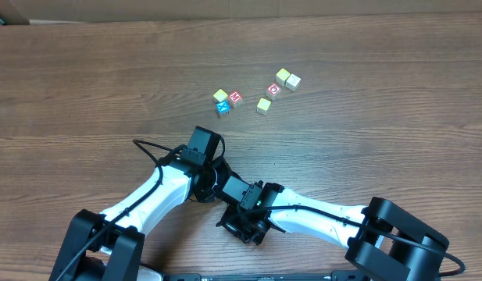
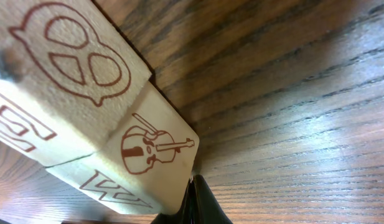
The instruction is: Flip 3 blocks
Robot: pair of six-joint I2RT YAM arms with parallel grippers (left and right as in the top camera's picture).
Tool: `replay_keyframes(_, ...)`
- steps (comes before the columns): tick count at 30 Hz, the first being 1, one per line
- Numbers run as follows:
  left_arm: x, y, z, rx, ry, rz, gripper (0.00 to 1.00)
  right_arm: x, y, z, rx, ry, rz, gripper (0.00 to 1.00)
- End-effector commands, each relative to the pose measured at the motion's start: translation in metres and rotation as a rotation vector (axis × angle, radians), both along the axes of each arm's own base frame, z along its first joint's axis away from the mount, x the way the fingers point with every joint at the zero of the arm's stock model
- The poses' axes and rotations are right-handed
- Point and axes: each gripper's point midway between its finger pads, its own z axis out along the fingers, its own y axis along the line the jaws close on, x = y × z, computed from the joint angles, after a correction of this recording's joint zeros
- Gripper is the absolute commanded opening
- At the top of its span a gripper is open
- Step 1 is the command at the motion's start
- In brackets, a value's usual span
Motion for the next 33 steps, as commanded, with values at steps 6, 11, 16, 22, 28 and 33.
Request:
replay_keyframes(6, -0.045, 0.011, -0.025, 0.044, 0.144, -0.058, 0.04, 0.030, -0.004, -0.006, -0.058, -0.143, -0.063, 0.04)
replay_keyframes(11, -0.045, 0.011, -0.025, 0.045, 0.145, -0.058, 0.04, 0.028, -0.004, -0.006, -0.061, -0.140, -0.059, 0.04)
replay_keyframes(16, -0.045, 0.011, -0.025, 0.046, 0.146, -0.058, 0.04, 0.026, -0.006, -0.007, -0.073, -0.134, -0.057, 0.04)
replay_keyframes(22, -0.045, 0.011, -0.025, 0.045, 0.145, -0.058, 0.04, 0.017, -0.003, -0.007, -0.072, -0.134, -0.030, 0.04)
replay_keyframes(28, -0.045, 0.012, -0.025, 0.049, 0.144, -0.057, 0.04, 0.012, 0.000, -0.007, -0.071, -0.135, -0.014, 0.04)
replay_keyframes(33, -0.045, 0.012, -0.025, 0.048, 0.144, -0.057, 0.04, 0.011, -0.001, -0.007, -0.075, -0.133, -0.013, 0.04)
